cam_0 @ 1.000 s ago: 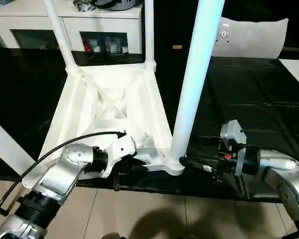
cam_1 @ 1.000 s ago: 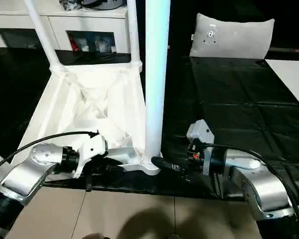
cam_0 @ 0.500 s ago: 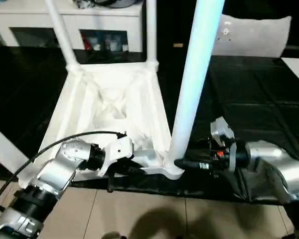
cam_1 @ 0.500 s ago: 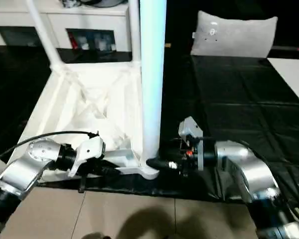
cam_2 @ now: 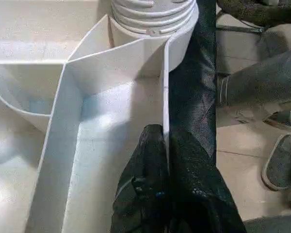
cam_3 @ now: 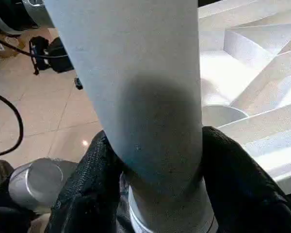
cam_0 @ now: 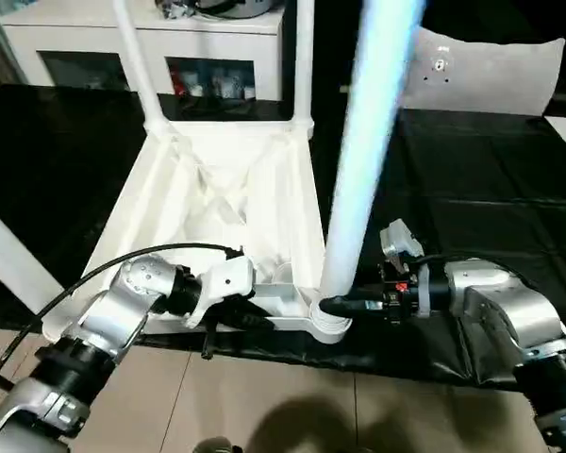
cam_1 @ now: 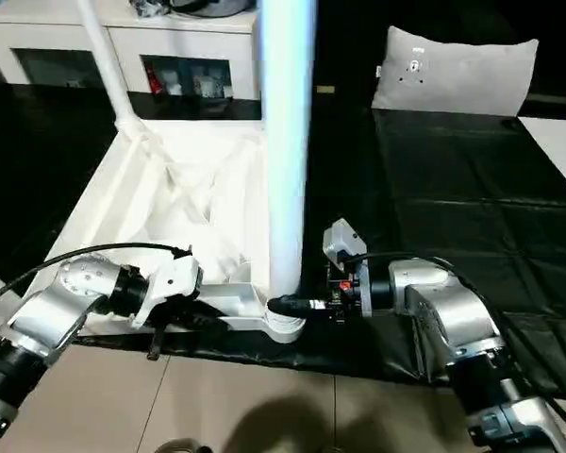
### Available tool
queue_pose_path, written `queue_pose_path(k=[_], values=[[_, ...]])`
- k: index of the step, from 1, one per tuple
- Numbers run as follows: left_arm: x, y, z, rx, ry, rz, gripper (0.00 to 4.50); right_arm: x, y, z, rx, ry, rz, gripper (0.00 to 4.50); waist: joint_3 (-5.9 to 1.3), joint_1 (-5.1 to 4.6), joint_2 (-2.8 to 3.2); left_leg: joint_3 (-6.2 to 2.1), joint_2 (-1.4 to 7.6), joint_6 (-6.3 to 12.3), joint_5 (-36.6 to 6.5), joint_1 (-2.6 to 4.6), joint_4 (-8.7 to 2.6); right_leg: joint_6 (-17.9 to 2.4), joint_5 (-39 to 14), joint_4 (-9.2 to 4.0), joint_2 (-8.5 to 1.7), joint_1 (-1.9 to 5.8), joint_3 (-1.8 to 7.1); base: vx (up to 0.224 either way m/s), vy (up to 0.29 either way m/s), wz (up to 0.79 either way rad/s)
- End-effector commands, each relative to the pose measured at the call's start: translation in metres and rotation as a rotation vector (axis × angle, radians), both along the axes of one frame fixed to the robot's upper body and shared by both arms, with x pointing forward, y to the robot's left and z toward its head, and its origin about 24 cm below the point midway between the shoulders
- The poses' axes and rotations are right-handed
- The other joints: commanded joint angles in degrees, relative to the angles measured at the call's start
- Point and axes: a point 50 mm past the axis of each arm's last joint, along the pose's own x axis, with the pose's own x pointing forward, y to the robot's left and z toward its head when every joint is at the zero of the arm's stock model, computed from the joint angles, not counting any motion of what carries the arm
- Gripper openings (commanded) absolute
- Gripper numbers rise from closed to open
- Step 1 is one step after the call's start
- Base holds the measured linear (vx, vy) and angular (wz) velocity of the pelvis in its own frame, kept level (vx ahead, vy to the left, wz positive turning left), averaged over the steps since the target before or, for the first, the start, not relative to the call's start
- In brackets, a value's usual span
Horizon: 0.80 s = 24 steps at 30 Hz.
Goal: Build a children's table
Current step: Rotate leg to tighten
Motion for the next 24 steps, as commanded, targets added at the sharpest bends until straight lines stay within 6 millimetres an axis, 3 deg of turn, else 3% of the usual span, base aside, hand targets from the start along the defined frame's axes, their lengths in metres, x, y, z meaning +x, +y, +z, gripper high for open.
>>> queue_pose_path(k=[1,7,8,9,10,12,15,18,20,22,24], values=[[0.014,-0.003,0.010,-0.033,-0.041,0.095,0.00,-0.001,0.010,-0.001,0.026,0.007,-0.020,2.06,-3.81,-0.17,-0.30,-0.33,1.57,0.90,-14.4,0.42,-4.34,-9.2,-22.9,-4.93,-2.98,2.97,2.28,0.000,0.000,0.00],[0.023,-0.014,0.013,-0.077,-0.049,0.188,0.00,0.008,0.021,-0.011,-0.041,-0.030,-0.198,2.01,-3.77,-0.74,-0.57,-0.60,1.26,0.13,-14.5,0.26,-4.47,-6.4,-28.2,-5.52,-3.12,3.03,1.98,0.000,0.000,0.00],[0.028,-0.027,0.015,-0.102,-0.056,0.241,0.00,0.020,0.031,-0.017,-0.070,-0.035,-0.382,2.00,-3.74,-1.13,-0.72,-0.57,1.25,0.04,-14.3,0.11,-4.48,-6.2,-28.1,-5.55,-3.07,2.95,2.01,0.000,0.000,0.00],[0.028,-0.027,0.015,-0.102,-0.056,0.241,0.00,0.020,0.031,-0.017,-0.070,-0.035,-0.382,2.00,-3.70,-1.39,-0.65,-0.51,1.17,-0.21,-13.9,0.03,-4.43,-6.3,-27.8,-5.41,-2.96,2.88,2.02,0.000,0.000,0.00],[0.032,-0.036,0.017,-0.123,-0.068,0.286,0.00,0.026,0.038,-0.020,-0.081,-0.034,-0.495,1.98,-3.79,-1.90,-0.69,-0.71,0.86,-0.69,-13.8,-0.22,-4.47,-5.2,-29.6,-5.56,-3.01,3.23,1.69,0.000,0.000,0.00],[0.035,-0.043,0.018,-0.138,-0.074,0.316,0.00,0.030,0.042,-0.021,-0.081,-0.021,-0.569,1.97,-3.84,-2.37,-0.79,-0.64,0.79,-0.66,-14.0,0.08,-4.33,-4.8,-30.1,-5.92,-3.00,2.89,1.71,0.000,0.000,0.00],[0.045,-0.070,0.021,-0.185,-0.119,0.440,0.00,0.045,0.058,-0.023,-0.078,0.014,-0.816,1.97,-4.13,-3.11,-0.60,-0.66,0.86,-0.85,-12.2,-0.12,-4.33,-6.2,-25.8,-5.37,-2.75,2.83,1.87,0.000,0.000,0.00],[0.050,-0.083,0.021,-0.188,-0.162,0.495,0.00,0.051,0.065,-0.023,-0.083,-0.016,-0.895,1.97,-4.28,-2.95,-0.43,-0.43,0.82,-0.05,-10.9,-0.24,-4.16,-7.4,-20.6,-5.12,-2.75,3.01,2.06,0.000,0.000,0.00],[0.051,-0.087,0.021,-0.177,-0.189,0.489,0.00,0.052,0.067,-0.022,-0.051,-0.017,-0.922,2.51,-4.44,-2.71,-0.53,-0.37,0.84,0.66,-9.8,-0.24,-4.10,-8.2,-17.5,-4.79,-2.76,3.23,2.14,0.000,0.000,0.00],[0.052,-0.087,0.020,-0.165,-0.208,0.494,0.00,0.053,0.064,-0.017,0.024,-0.010,-0.950,2.65,-4.52,-2.50,-0.39,-0.25,0.84,1.78,-8.4,-0.37,-4.05,-9.3,-13.8,-4.50,-2.76,3.43,2.23,0.000,0.000,0.00],[0.052,-0.083,0.019,-0.147,-0.225,0.482,0.00,0.052,0.059,-0.014,0.044,-0.035,-0.942,2.83,-4.40,-2.41,-0.38,-0.26,0.88,2.21,-8.6,-0.42,-4.12,-9.4,-13.6,-4.53,-2.71,3.52,2.15,0.000,0.000,0.00]])
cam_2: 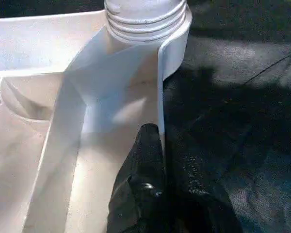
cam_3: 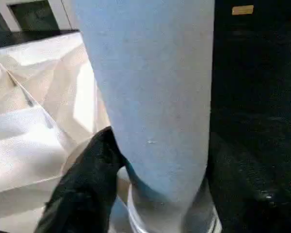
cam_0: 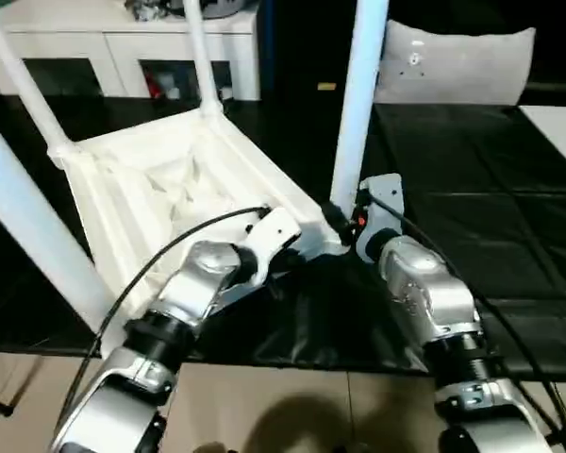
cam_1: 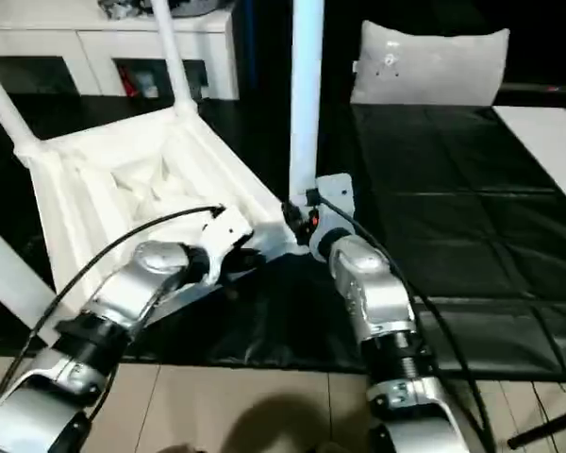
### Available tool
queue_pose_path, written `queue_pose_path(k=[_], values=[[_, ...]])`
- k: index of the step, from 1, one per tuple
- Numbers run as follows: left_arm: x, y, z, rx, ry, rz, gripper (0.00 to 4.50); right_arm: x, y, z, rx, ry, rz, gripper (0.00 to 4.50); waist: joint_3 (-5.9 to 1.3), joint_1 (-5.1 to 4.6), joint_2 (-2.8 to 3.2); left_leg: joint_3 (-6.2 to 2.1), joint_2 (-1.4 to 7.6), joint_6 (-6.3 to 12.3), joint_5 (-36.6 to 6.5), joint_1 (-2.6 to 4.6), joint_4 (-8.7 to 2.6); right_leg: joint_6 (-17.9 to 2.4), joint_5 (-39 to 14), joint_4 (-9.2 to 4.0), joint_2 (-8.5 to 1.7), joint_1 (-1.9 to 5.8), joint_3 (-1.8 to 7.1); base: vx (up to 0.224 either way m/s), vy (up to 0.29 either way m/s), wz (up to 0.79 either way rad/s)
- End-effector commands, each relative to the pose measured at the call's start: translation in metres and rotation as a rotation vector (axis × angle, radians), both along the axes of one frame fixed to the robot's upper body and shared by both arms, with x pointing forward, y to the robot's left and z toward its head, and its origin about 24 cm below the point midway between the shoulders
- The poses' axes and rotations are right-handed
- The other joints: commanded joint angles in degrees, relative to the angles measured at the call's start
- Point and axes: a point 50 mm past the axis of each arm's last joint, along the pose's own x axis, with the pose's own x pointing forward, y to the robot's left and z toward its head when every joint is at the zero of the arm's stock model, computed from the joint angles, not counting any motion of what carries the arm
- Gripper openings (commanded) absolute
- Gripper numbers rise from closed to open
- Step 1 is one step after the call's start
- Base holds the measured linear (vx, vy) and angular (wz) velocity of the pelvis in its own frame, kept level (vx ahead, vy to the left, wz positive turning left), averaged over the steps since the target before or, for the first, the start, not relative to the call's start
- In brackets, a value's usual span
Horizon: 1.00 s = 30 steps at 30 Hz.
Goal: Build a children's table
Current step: Rotate leg to tighten
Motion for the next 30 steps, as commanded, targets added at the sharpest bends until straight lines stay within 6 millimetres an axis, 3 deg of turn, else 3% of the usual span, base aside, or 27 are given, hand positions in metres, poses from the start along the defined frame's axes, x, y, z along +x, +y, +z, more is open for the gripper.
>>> queue_pose_path(k=[1,10,12,19,30], values=[[0.005,-0.012,0.020,-0.046,-0.117,-0.058,0.00,-0.008,0.009,-0.006,0.032,0.011,0.099,2.97,-4.12,0.41,-0.63,-0.24,1.02,2.26,-9.3,-0.11,-3.79,-9.4,-14.5,-4.53,-2.72,3.71,2.13,0.000,0.000,0.00],[-0.007,0.012,0.009,-0.003,-0.091,-0.238,0.00,-0.022,-0.039,-0.001,-0.054,-0.072,0.299,3.78,-3.87,1.30,-0.65,-0.25,1.25,2.47,-11.6,0.03,-3.92,-8.1,-19.2,-5.10,-2.87,3.56,2.19,0.000,0.000,0.00],[-0.014,0.019,0.007,0.000,-0.066,-0.327,0.00,-0.029,-0.052,0.001,-0.090,-0.082,0.415,3.78,-3.92,1.65,-0.64,-0.20,1.35,2.69,-11.7,0.11,-3.85,-8.2,-19.2,-5.07,-2.98,3.50,2.26,0.000,0.000,0.00],[-0.027,0.038,0.004,0.058,-0.013,-0.552,0.00,-0.044,-0.069,0.008,-0.113,-0.080,0.694,3.78,-3.99,2.28,-0.63,-0.18,1.77,4.09,-11.7,0.19,-3.74,-10.9,-15.9,-4.48,-3.03,3.47,2.21,0.000,0.000,0.00],[-0.036,0.046,0.009,0.079,0.040,-0.740,0.00,-0.052,-0.067,0.009,-0.072,-0.001,0.953,3.02,-3.93,2.99,-0.71,-0.12,1.95,3.53,-12.5,0.27,-3.82,-11.7,-17.2,-4.33,-3.23,3.41,2.16,0.000,0.000,0.00]])
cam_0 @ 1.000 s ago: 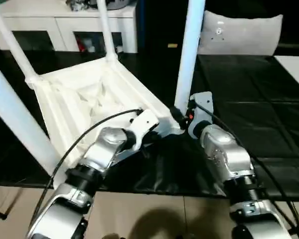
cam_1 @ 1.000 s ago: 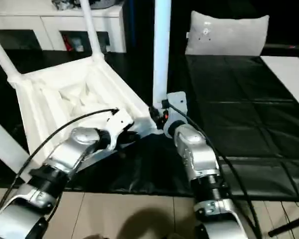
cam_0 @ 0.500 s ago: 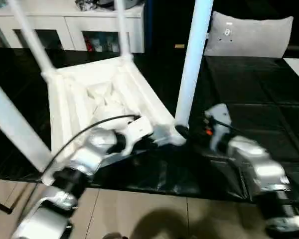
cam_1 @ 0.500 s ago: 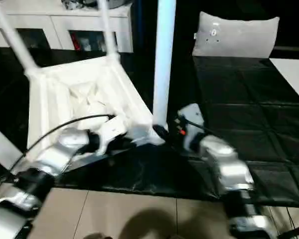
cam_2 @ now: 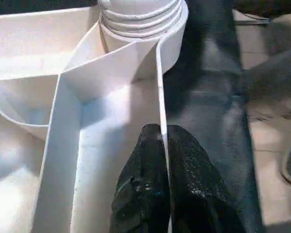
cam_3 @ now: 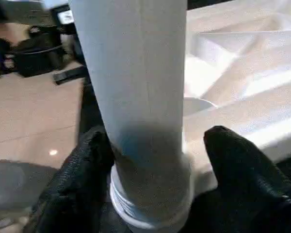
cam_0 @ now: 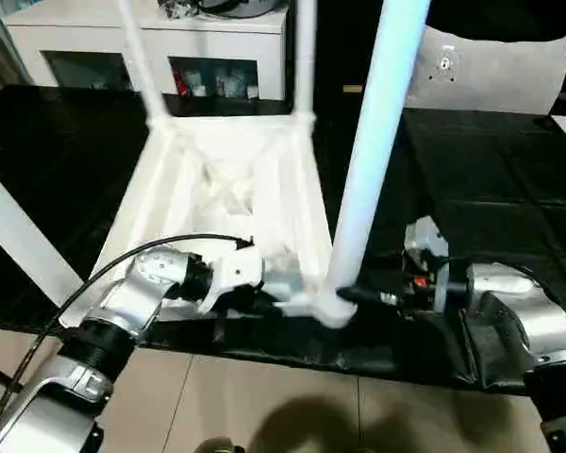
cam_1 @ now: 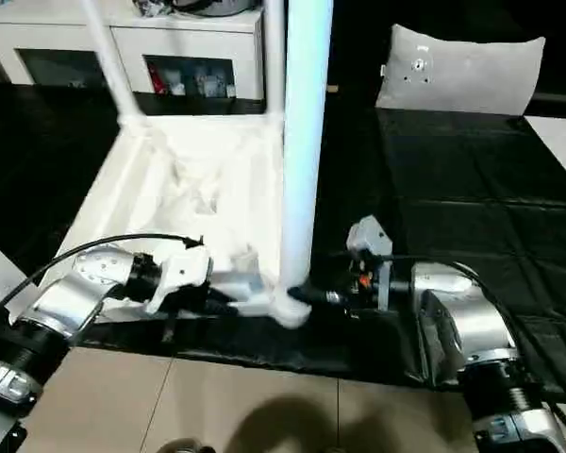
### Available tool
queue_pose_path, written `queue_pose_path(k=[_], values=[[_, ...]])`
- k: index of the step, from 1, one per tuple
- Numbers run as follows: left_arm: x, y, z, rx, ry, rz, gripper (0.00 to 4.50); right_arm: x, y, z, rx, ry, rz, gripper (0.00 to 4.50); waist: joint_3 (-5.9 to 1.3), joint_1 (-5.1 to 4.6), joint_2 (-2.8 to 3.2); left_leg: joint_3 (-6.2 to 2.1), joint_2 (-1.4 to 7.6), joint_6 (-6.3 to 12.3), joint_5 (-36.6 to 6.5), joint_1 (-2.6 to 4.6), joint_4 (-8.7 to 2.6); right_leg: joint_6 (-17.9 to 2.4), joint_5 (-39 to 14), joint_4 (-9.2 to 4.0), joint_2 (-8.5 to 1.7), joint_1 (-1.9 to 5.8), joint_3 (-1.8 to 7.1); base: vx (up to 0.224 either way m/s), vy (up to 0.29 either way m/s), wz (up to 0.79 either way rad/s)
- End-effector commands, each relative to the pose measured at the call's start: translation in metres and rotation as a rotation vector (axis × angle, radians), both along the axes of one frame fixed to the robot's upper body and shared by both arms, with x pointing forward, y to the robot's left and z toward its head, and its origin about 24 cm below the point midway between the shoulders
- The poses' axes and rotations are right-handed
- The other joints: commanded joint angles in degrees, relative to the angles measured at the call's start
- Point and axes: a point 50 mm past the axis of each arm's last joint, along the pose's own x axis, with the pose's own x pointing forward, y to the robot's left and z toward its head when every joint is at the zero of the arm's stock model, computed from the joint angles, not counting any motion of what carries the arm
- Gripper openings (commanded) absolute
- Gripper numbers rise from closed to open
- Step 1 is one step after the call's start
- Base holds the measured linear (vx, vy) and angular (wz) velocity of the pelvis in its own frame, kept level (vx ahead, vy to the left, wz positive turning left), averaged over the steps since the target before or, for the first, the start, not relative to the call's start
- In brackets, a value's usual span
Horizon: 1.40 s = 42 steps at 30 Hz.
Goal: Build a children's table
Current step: Rotate leg to tighten
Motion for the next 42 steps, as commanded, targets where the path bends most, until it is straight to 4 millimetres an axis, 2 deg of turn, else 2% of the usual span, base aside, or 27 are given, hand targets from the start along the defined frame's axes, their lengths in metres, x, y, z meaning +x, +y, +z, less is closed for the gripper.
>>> queue_pose_path(k=[1,12,17,20,22,23,24,25,26,27,28,29,30,31,32,33,35,36,37,38,40,41,42], values=[[-0.004,-0.014,0.009,-0.004,-0.011,-0.140,0.00,0.001,0.003,0.006,0.006,0.011,0.065,2.83,-3.97,-0.02,-0.94,-0.19,1.96,3.46,-12.3,0.22,-4.11,-11.7,-17.4,-4.30,-3.02,3.39,2.30,0.000,0.000,0.00],[-0.003,-0.012,0.011,-0.012,-0.003,-0.143,0.00,-0.003,0.008,0.005,0.021,0.080,0.147,2.05,-3.96,0.24,-1.01,-0.23,1.95,3.06,-11.9,0.19,-4.13,-10.9,-18.7,-4.42,-3.06,3.35,2.29,0.000,0.000,0.00],[0.000,-0.012,0.010,-0.030,0.012,-0.066,0.00,-0.006,0.011,0.004,0.060,0.105,0.121,1.96,-3.97,0.29,-1.03,-0.19,1.98,3.24,-11.3,0.17,-4.11,-11.3,-17.6,-4.26,-3.02,3.36,2.30,0.000,0.000,0.00],[0.007,-0.015,0.009,-0.042,0.006,0.050,0.00,-0.006,0.018,0.002,0.078,0.112,0.029,1.94,-3.75,0.25,-1.23,-0.22,1.86,2.54,-12.0,0.17,-4.24,-10.1,-20.9,-4.61,-3.09,3.30,2.30,0.000,0.000,0.00],[0.011,-0.020,0.011,-0.082,0.011,0.126,0.00,-0.004,0.025,-0.003,0.050,0.098,-0.061,1.94,-3.54,-0.05,-1.40,-0.24,1.61,1.65,-13.2,0.39,-4.31,-7.6,-27.1,-5.39,-3.18,3.08,2.23,0.000,0.000,0.00],[0.011,-0.020,0.011,-0.082,0.011,0.126,0.00,-0.004,0.025,-0.003,0.050,0.098,-0.061,1.94,-3.54,-0.05,-1.40,-0.24,1.61,1.65,-13.2,0.39,-4.31,-7.6,-27.1,-5.39,-3.18,3.08,2.23,0.000,0.000,0.00],[0.014,-0.027,0.012,-0.108,0.014,0.176,0.00,0.002,0.031,-0.008,0.020,0.088,-0.172,1.94,-3.46,-0.51,-1.23,-0.49,1.48,1.33,-13.7,0.18,-4.47,-6.3,-29.5,-5.71,-3.20,3.13,2.05,0.000,0.000,0.00],[0.017,-0.035,0.013,-0.131,0.018,0.230,0.00,0.009,0.039,-0.011,0.015,0.085,-0.288,1.94,-3.35,-0.83,-1.32,-0.51,1.46,0.89,-13.6,-0.08,-4.57,-5.7,-29.8,-5.60,-3.03,3.17,2.01,0.000,0.000,0.00],[0.017,-0.035,0.013,-0.131,0.018,0.230,0.00,0.009,0.039,-0.011,0.015,0.085,-0.288,1.94,-3.25,-1.39,-1.19,-0.58,1.22,0.14,-14.3,0.11,-4.57,-5.1,-31.7,-5.95,-3.05,2.84,1.80,0.000,0.000,0.00],[0.018,-0.039,0.013,-0.141,0.020,0.257,0.00,0.012,0.044,-0.012,0.018,0.084,-0.341,1.94,-3.28,-1.80,-1.31,-0.67,1.03,-0.06,-14.9,0.09,-4.49,-4.4,-33.2,-6.19,-3.07,2.90,1.62,0.000,0.000,0.00],[0.020,-0.046,0.013,-0.156,0.021,0.295,0.00,0.017,0.051,-0.013,0.013,0.082,-0.420,1.93,-3.37,-2.64,-1.06,-0.81,0.87,-0.49,-14.9,-0.19,-4.53,-3.4,-33.9,-6.41,-3.00,3.02,1.47,0.000,0.000,0.00],[0.022,-0.053,0.014,-0.169,0.021,0.335,0.00,0.021,0.057,-0.013,0.007,0.081,-0.496,1.93,-3.46,-2.92,-0.98,-0.84,0.79,-0.40,-15.1,-0.09,-4.44,-3.3,-33.8,-6.49,-2.97,2.97,1.43,0.000,0.000,0.00],[0.024,-0.057,0.014,-0.177,0.020,0.361,0.00,0.024,0.060,-0.014,0.003,0.080,-0.545,1.93,-3.51,-3.40,-1.01,-0.83,0.73,-0.16,-15.0,-0.12,-4.41,-3.6,-32.8,-6.46,-2.88,2.95,1.45,0.000,0.000,0.00],[0.029,-0.067,0.014,-0.194,0.016,0.442,0.00,0.031,0.069,-0.014,-0.003,0.084,-0.668,1.93,-3.53,-3.66,-0.97,-0.77,0.75,-0.26,-14.4,-0.19,-4.39,-3.9,-31.8,-6.33,-2.81,2.94,1.59,0.000,0.000,0.00],[0.031,-0.071,0.015,-0.202,0.008,0.476,0.00,0.034,0.073,-0.014,-0.001,0.077,-0.706,1.93,-3.59,-4.12,-0.61,-0.78,0.65,-0.49,-14.5,-0.01,-4.37,-4.4,-30.9,-6.33,-2.61,2.67,1.51,0.000,0.000,0.00],[0.033,-0.073,0.015,-0.207,-0.001,0.502,0.00,0.036,0.076,-0.013,0.004,0.069,-0.733,1.93,-3.67,-4.30,-0.84,-0.72,0.56,-0.39,-14.5,0.03,-4.27,-4.5,-30.7,-6.37,-2.62,2.68,1.50,0.000,0.000,0.00],[0.036,-0.078,0.017,-0.225,-0.016,0.558,0.00,0.041,0.080,-0.012,0.015,0.057,-0.806,1.93,-3.87,-4.19,-0.68,-0.54,0.63,0.99,-12.9,-0.10,-4.20,-5.6,-26.5,-6.12,-2.57,2.81,1.84,0.000,0.000,0.00],[0.038,-0.081,0.018,-0.236,-0.027,0.578,0.00,0.043,0.081,-0.012,0.017,0.049,-0.816,1.93,-4.12,-4.10,-0.64,-0.59,0.71,1.43,-11.6,-0.34,-4.22,-6.5,-23.4,-5.65,-2.57,3.18,1.86,0.000,0.000,0.00],[0.039,-0.084,0.020,-0.247,-0.039,0.594,0.00,0.044,0.084,-0.011,0.022,0.030,-0.816,2.28,-4.18,-4.04,-0.80,-0.47,0.68,1.80,-10.9,-0.34,-4.17,-6.8,-21.7,-5.59,-2.47,3.22,1.91,0.000,0.000,0.00],[0.039,-0.086,0.021,-0.257,-0.042,0.600,0.00,0.044,0.085,-0.011,0.021,0.011,-0.818,2.48,-4.31,-3.77,-0.63,-0.37,0.84,2.44,-9.5,-0.24,-4.06,-8.0,-18.0,-5.23,-2.52,3.25,2.06,0.000,0.000,0.00],[0.037,-0.089,0.023,-0.263,-0.047,0.592,0.00,0.044,0.086,-0.007,0.063,-0.004,-0.822,2.64,-4.44,-3.42,-0.57,-0.30,0.82,3.33,-7.4,-0.47,-3.96,-9.5,-13.6,-4.71,-2.53,3.62,2.10,0.000,0.000,0.00],[0.035,-0.088,0.023,-0.260,-0.051,0.565,0.00,0.043,0.082,-0.003,0.104,-0.018,-0.809,2.64,-4.42,-3.31,-0.65,-0.25,0.84,3.93,-7.1,-0.48,-3.95,-10.1,-12.5,-4.59,-2.56,3.71,2.12,0.000,0.000,0.00],[0.034,-0.086,0.022,-0.256,-0.052,0.556,0.00,0.042,0.080,-0.002,0.106,-0.034,-0.799,2.79,-4.41,-3.12,-0.49,-0.27,0.93,4.24,-6.9,-0.41,-3.95,-10.4,-12.2,-4.53,-2.64,3.73,2.12,0.000,0.000,0.00]])
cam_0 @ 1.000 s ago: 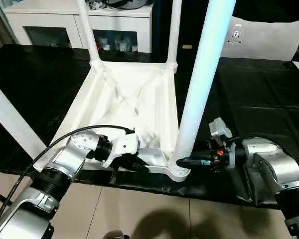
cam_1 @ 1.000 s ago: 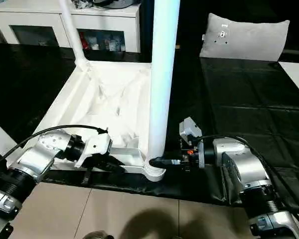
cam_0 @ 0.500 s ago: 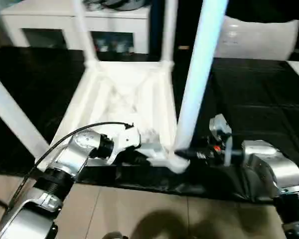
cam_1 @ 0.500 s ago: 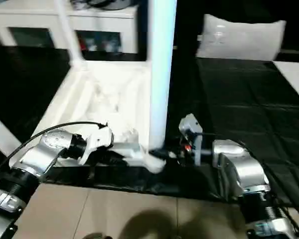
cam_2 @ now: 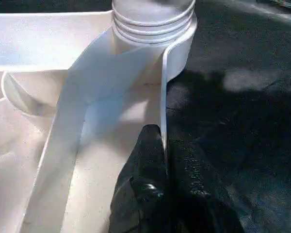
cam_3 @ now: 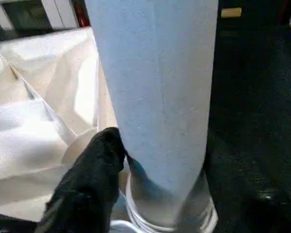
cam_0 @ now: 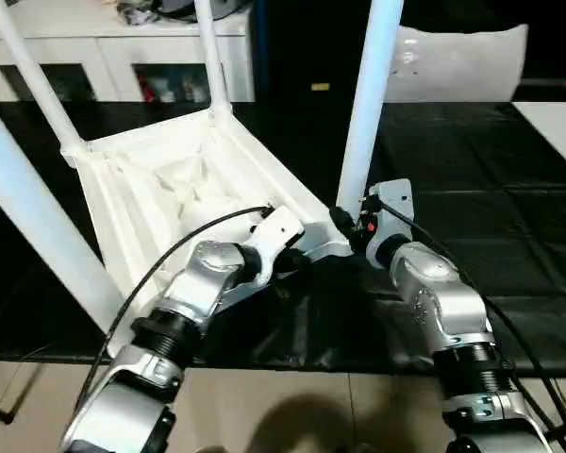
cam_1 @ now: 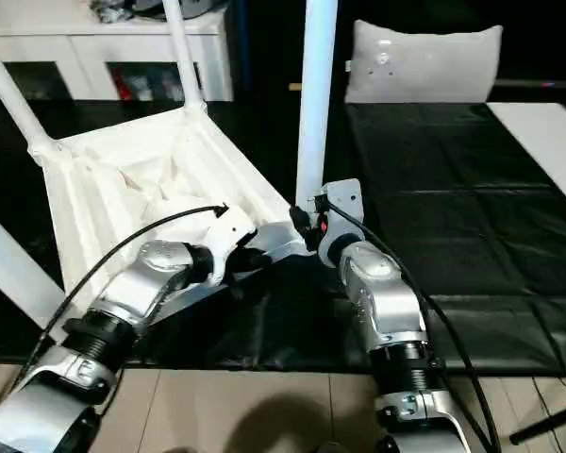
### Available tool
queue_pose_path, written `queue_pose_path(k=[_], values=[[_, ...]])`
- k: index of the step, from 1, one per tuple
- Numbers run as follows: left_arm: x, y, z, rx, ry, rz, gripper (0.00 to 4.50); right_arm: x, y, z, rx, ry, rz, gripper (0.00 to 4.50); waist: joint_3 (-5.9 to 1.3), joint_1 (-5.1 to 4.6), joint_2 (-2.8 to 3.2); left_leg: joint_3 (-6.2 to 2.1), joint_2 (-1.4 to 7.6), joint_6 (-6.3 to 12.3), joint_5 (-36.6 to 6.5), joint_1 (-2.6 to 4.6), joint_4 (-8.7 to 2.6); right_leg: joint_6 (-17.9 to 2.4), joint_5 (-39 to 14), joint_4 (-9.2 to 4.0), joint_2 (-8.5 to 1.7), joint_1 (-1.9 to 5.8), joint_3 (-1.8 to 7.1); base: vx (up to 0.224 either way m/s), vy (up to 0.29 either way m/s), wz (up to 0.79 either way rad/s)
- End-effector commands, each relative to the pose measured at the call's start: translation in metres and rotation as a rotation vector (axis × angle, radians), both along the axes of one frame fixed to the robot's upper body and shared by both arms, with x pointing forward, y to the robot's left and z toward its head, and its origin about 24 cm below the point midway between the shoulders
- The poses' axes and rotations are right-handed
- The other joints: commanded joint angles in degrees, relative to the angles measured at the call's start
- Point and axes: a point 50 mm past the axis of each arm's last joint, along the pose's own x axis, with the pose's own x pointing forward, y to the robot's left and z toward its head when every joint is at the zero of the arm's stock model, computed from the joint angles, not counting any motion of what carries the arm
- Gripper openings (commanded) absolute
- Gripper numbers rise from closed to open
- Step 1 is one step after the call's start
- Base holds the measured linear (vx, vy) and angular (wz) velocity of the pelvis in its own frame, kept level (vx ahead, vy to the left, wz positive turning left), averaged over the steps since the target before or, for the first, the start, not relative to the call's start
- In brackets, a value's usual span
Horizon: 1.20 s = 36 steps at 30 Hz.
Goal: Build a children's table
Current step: Rotate leg to tighten
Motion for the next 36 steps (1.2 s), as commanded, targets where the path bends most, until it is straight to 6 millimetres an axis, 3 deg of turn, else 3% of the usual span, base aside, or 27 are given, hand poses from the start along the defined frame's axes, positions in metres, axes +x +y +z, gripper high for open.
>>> queue_pose_path(k=[1,9,10,15,16,20,22,29,36], values=[[0.000,-0.021,0.024,-0.111,-0.095,-0.069,0.00,-0.006,0.021,0.003,0.040,-0.026,0.136,2.94,-4.07,0.43,-1.06,-0.27,1.12,4.13,-6.7,-0.38,-3.42,-10.5,-11.9,-4.25,-2.56,3.87,2.09,0.000,0.000,0.00],[-0.007,0.000,0.017,-0.071,-0.099,-0.176,0.00,-0.013,-0.016,0.006,-0.024,-0.083,0.265,3.52,-3.99,0.72,-0.95,-0.20,1.33,5.25,-7.6,-0.27,-3.37,-11.4,-10.9,-4.25,-2.69,4.14,2.12,0.000,0.000,0.00],[-0.011,0.005,0.015,-0.063,-0.093,-0.218,0.00,-0.017,-0.026,0.007,-0.053,-0.085,0.327,3.64,-3.95,0.82,-0.73,-0.31,1.43,5.00,-8.4,-0.15,-3.44,-11.1,-12.7,-4.45,-2.78,4.13,2.02,0.000,0.000,0.00],[-0.023,0.020,0.012,-0.037,-0.070,-0.395,0.00,-0.027,-0.050,0.012,-0.113,-0.078,0.509,4.02,-3.79,0.97,-0.88,-0.24,1.51,5.43,-9.6,-0.18,-3.46,-11.0,-14.7,-4.59,-2.76,4.02,2.07,0.000,0.000,0.00],[-0.025,0.024,0.011,-0.022,-0.061,-0.430,0.00,-0.029,-0.053,0.013,-0.124,-0.076,0.550,4.14,-3.79,1.34,-0.78,-0.21,1.69,5.25,-10.1,0.15,-3.48,-10.6,-16.3,-4.69,-2.82,3.80,2.09,0.000,0.000,0.00],[-0.030,0.036,0.009,0.032,-0.035,-0.536,0.00,-0.039,-0.058,0.015,-0.135,-0.051,0.728,4.14,-3.84,2.25,-0.77,-0.11,2.06,5.09,-10.8,0.55,-3.47,-11.6,-14.9,-4.37,-2.72,3.44,2.16,0.000,0.000,0.00],[-0.032,0.039,0.010,0.045,-0.027,-0.578,0.00,-0.044,-0.059,0.015,-0.125,-0.028,0.799,4.14,-3.75,2.62,-0.71,-0.15,2.19,5.05,-10.8,0.33,-3.54,-11.9,-14.4,-4.22,-2.78,3.50,2.19,0.000,0.000,0.00],[-0.043,0.047,0.013,0.066,0.033,-0.755,0.00,-0.053,-0.059,0.011,-0.078,0.073,1.011,3.47,-3.79,3.43,-1.24,-0.10,2.26,5.05,-10.0,0.20,-3.48,-12.5,-14.4,-3.95,-2.99,3.47,2.19,0.000,0.000,0.00],[-0.043,0.049,0.014,0.077,0.034,-0.775,0.00,-0.056,-0.054,0.010,-0.061,0.085,1.067,2.96,-3.71,3.83,-1.41,-0.16,2.34,4.07,-10.8,0.31,-3.61,-11.4,-17.4,-4.22,-3.17,3.40,2.26,0.000,0.000,0.00]])
